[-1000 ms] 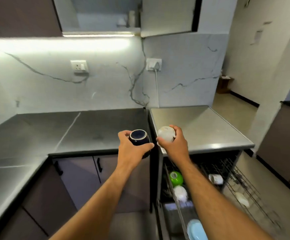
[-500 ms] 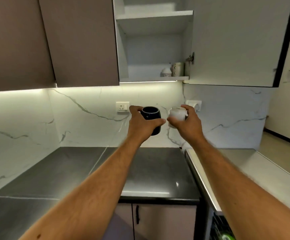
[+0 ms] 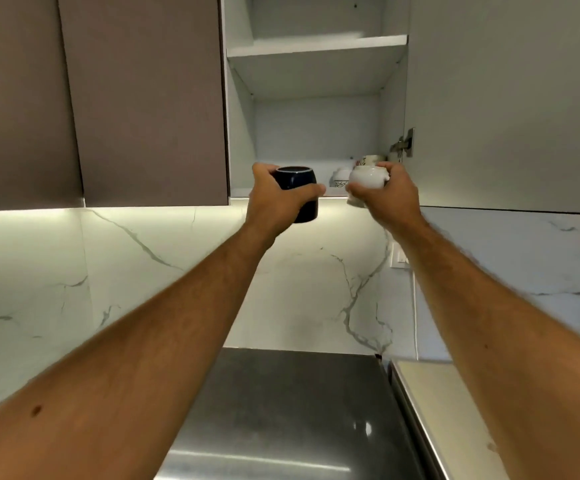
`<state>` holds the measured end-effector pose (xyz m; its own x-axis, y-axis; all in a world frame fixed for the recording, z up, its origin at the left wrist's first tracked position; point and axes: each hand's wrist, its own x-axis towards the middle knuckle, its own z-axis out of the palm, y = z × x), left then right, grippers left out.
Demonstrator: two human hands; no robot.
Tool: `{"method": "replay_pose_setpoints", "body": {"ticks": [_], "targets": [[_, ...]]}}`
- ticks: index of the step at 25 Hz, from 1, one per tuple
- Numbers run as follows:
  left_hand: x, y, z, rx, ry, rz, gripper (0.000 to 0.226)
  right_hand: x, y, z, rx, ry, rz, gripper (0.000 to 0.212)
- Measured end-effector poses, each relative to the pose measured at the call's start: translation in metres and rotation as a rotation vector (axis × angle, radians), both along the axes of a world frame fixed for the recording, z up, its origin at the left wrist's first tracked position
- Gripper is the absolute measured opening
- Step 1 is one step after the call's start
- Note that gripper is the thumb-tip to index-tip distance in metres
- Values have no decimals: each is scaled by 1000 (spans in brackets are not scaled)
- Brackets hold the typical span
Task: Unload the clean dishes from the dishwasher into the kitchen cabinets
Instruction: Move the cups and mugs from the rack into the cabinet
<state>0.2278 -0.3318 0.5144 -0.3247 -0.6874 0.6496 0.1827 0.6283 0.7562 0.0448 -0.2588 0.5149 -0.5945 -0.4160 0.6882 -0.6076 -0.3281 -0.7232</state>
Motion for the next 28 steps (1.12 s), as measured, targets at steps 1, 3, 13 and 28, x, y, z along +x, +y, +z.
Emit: {"method": "replay_pose_setpoints", "body": {"ticks": [1,3,13,28], "targets": [[-13,-12,5,10,4,3,73,-14,-15,6,8,2,-7,69],[-36,-34,16,23,15,7,73,-37,-41,19,25,37,-40,71],[-112,-153,77,-1,0,-36,74,-125,-132,71,50,59,-245,74],[-204,-264,89,93,-227,-193,73,-170,-231,83,403,131,-541,67]]}}
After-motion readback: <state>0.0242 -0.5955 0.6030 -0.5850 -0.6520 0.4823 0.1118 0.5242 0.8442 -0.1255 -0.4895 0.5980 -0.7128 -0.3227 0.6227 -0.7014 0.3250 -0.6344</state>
